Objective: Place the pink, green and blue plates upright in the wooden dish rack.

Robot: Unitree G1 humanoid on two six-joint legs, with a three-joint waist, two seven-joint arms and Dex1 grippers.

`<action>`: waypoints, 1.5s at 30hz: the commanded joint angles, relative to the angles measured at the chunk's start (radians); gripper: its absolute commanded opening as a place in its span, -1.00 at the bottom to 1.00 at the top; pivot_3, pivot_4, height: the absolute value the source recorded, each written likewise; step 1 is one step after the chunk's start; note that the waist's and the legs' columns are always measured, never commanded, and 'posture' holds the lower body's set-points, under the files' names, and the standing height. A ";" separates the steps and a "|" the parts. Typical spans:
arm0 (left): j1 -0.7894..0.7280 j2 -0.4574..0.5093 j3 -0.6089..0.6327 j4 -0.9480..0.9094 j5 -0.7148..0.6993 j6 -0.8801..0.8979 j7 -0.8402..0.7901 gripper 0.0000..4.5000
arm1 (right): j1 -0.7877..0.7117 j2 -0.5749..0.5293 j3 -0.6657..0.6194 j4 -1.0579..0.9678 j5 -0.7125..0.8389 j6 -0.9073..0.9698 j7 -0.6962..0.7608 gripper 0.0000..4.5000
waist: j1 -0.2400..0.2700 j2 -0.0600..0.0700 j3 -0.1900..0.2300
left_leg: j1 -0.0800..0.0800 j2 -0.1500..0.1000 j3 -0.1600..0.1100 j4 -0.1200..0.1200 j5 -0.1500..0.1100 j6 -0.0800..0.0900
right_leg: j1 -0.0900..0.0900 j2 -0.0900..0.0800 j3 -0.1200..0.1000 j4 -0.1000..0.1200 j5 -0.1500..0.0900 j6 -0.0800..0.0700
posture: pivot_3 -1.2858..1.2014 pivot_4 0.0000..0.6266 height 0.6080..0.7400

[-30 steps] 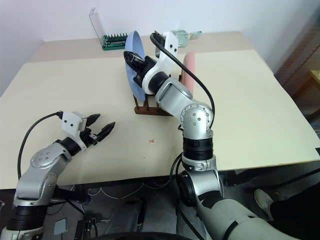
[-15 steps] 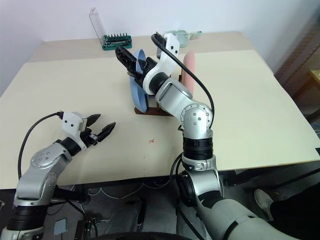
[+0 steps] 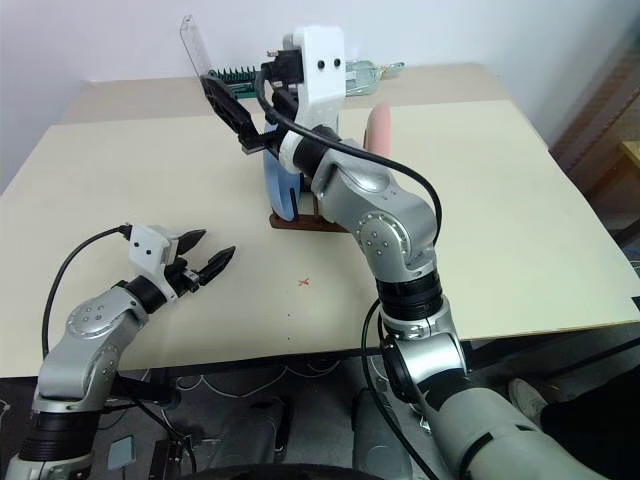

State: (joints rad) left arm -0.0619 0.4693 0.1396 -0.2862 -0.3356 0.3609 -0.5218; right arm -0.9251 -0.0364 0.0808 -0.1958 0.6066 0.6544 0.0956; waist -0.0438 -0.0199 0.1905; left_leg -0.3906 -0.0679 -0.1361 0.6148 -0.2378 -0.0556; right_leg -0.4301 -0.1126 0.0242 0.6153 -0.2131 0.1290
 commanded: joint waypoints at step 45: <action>-0.039 -0.022 0.008 0.114 0.107 -0.147 0.050 0.58 | 0.599 -0.708 -0.319 0.293 -0.252 -0.462 0.728 0.94 | 0.031 0.001 0.000 | 0.000 0.001 0.005 0.008 -0.002 0.004 | 0.005 -0.001 0.000 -0.004 0.000 0.001 | 0.03 -0.52 1.00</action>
State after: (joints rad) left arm -0.1072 0.4477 0.1337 -0.1339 -0.2296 0.2264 -0.4823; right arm -0.3048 -0.7442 -0.2324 0.0893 0.3570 0.2206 0.8144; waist -0.0127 -0.0193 0.1906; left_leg -0.3907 -0.0669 -0.1311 0.6225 -0.2400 -0.0518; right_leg -0.4247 -0.1138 0.0241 0.6117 -0.2134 0.1298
